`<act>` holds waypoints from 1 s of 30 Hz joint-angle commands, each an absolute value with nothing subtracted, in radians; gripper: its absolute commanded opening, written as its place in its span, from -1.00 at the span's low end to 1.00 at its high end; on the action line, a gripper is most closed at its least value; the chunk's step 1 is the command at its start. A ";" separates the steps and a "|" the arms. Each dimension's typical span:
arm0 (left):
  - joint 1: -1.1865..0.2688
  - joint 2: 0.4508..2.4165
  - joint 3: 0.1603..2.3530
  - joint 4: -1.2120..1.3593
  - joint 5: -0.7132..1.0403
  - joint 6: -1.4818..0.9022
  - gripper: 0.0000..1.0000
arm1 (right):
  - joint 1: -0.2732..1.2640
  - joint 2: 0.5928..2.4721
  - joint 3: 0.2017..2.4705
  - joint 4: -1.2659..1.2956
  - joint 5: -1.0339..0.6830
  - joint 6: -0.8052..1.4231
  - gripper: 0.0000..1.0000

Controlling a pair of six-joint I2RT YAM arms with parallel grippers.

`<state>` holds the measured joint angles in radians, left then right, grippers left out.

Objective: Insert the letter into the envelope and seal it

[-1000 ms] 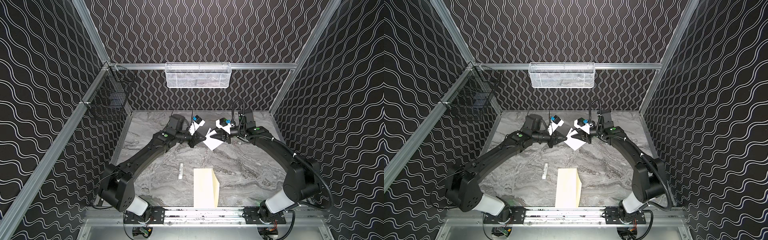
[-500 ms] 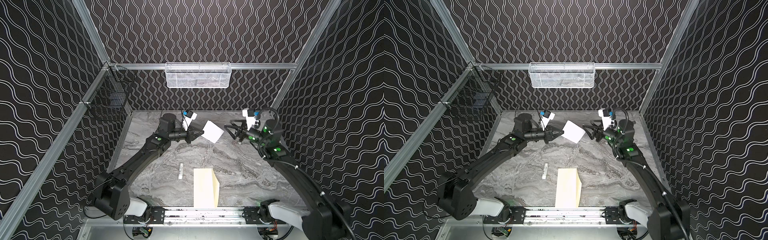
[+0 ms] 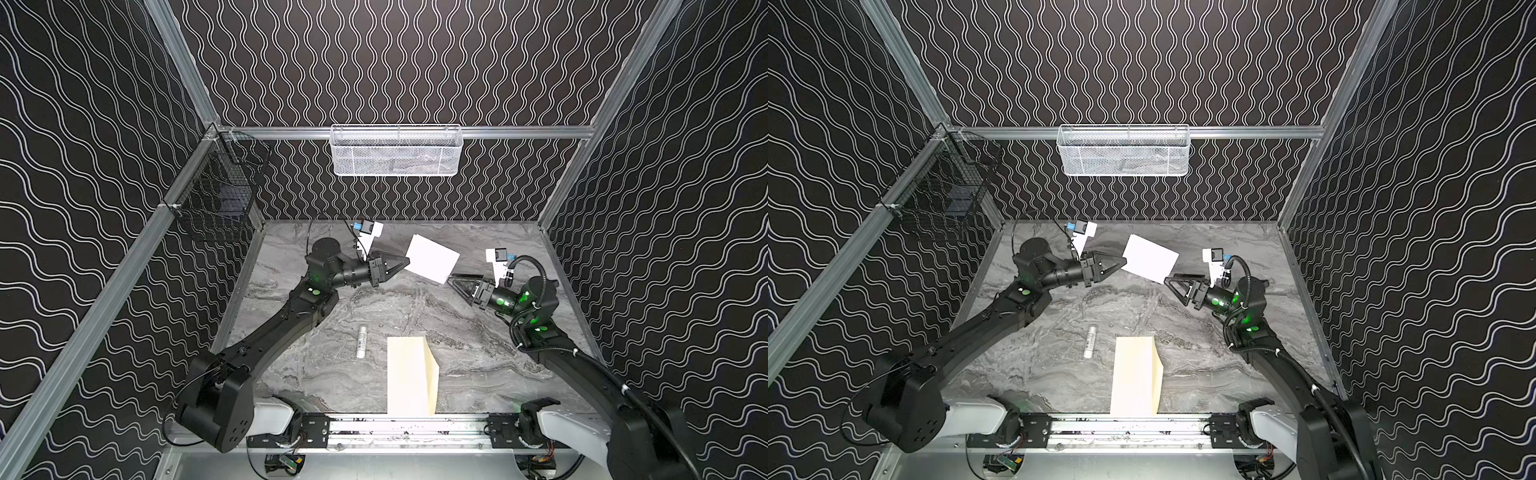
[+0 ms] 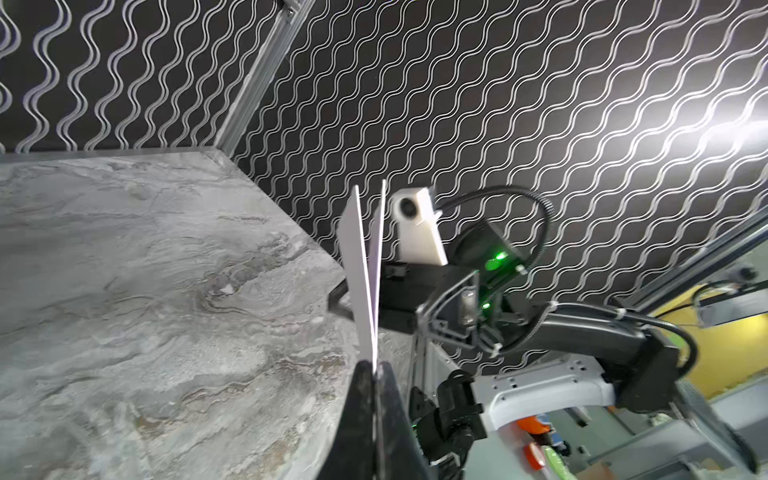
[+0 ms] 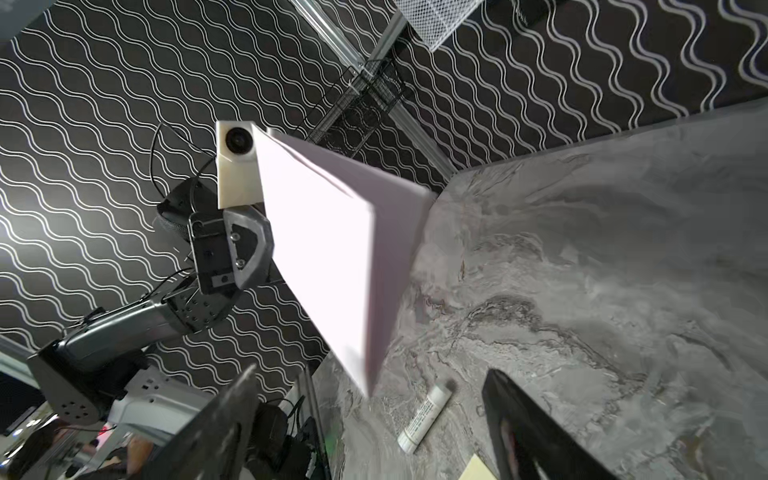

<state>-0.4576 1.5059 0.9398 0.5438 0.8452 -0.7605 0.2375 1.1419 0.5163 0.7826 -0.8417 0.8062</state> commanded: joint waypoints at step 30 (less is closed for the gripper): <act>-0.471 1.537 0.909 0.675 0.867 -0.788 -0.04 | 0.264 1.348 0.659 1.171 -1.012 1.003 -1.00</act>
<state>-0.4717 1.5234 0.8959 0.6708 0.8600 -0.8268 0.2554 1.3540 0.6460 1.2137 -0.9871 1.0412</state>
